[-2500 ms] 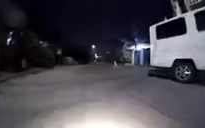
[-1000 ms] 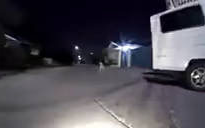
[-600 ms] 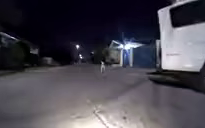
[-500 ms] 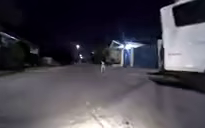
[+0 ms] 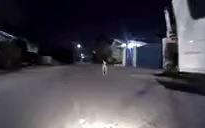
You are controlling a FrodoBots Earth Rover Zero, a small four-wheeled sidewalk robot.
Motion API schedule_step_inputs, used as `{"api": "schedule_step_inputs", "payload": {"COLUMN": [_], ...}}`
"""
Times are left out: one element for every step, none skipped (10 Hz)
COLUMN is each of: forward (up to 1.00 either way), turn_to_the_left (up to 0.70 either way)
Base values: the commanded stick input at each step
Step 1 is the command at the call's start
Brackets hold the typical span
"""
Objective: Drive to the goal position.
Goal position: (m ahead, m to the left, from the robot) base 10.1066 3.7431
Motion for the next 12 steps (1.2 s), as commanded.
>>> {"api": "schedule_step_inputs", "payload": {"forward": [0.98,0.98,0.98,0.98,0.98,0.98,0.98,0.98,0.98,0.98,0.98,0.98], "turn_to_the_left": [-0.38,-0.02,0.04,0.05,0.05,0.05,0.05,0.05,0.05,0.05,0.05,0.05]}}
